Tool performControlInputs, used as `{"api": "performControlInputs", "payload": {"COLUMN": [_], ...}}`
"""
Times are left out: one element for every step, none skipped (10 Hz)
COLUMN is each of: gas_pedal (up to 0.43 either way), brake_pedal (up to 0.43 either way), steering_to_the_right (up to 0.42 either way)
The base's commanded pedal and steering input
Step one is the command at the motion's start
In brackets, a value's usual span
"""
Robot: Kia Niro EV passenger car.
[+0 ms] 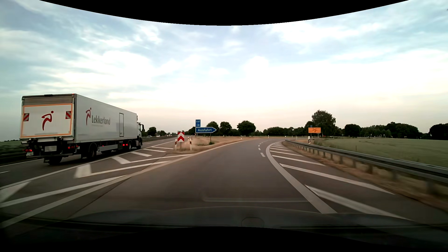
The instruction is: Follow the waypoints while adhering to traffic rules and regulations
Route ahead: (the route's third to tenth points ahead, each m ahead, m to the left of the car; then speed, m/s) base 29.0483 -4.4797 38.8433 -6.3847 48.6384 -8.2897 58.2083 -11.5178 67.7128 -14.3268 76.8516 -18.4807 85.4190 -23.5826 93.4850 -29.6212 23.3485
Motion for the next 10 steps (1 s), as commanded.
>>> {"api": "performControlInputs", "payload": {"gas_pedal": [0.067,0.067,0.067,0.067,0.067,0.067,0.067,0.067,0.079,0.098], "brake_pedal": [0.006,0.006,0.006,0.006,0.006,0.006,0.006,0.006,0.006,0.006], "steering_to_the_right": [0.025,0.027,0.029,0.032,0.033,0.033,0.034,0.035,0.035,0.036]}}
